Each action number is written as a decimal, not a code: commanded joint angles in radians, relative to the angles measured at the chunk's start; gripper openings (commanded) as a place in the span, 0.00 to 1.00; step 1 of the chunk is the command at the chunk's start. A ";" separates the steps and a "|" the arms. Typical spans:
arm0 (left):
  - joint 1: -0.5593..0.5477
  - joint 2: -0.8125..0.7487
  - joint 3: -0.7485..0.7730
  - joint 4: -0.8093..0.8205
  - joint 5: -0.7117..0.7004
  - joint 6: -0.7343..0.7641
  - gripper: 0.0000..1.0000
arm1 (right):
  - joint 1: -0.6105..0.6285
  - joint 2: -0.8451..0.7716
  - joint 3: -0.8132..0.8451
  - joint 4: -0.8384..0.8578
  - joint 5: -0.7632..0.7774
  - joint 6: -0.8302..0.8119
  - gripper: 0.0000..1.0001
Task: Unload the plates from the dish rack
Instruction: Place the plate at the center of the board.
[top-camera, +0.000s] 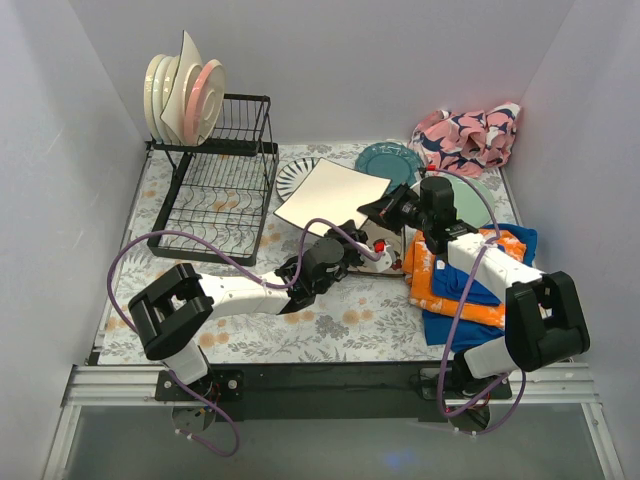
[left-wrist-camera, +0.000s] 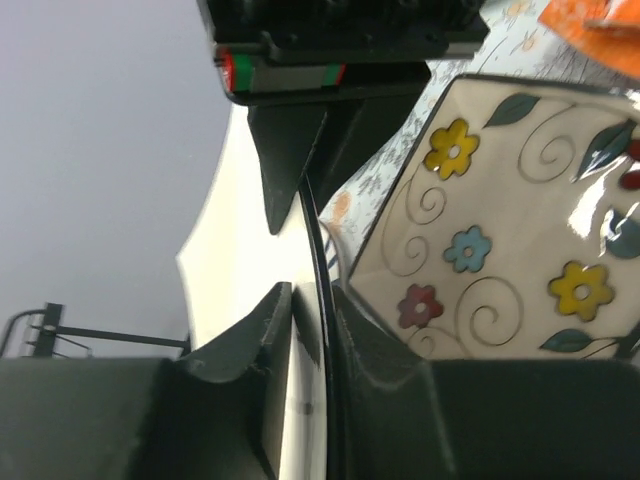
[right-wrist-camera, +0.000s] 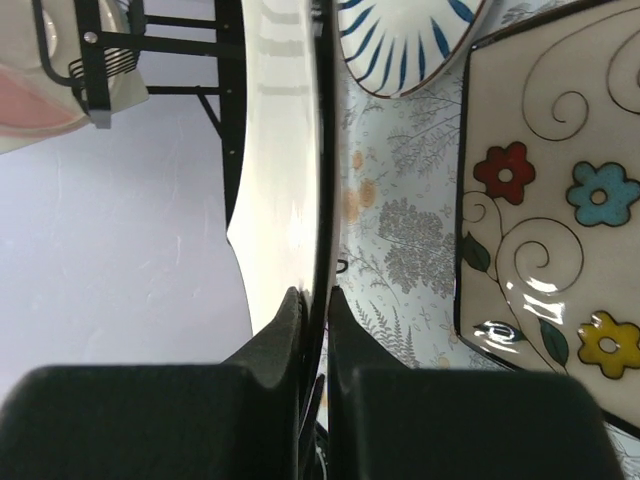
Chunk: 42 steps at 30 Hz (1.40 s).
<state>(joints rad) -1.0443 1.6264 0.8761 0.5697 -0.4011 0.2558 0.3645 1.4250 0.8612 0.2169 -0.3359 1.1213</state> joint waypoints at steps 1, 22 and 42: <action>0.004 -0.057 0.014 0.148 -0.002 -0.124 0.26 | -0.015 -0.008 -0.028 0.375 -0.183 -0.069 0.01; -0.134 -0.086 0.099 -0.218 0.221 -0.728 0.52 | -0.200 0.071 -0.139 0.550 -0.485 -0.210 0.01; 0.058 -0.557 -0.175 -0.366 0.136 -1.211 0.63 | -0.400 0.322 -0.061 0.425 -0.816 -0.382 0.01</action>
<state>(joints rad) -0.9798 1.1355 0.7963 0.1627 -0.1555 -0.9287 -0.0071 1.7416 0.6945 0.6022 -0.9894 0.7719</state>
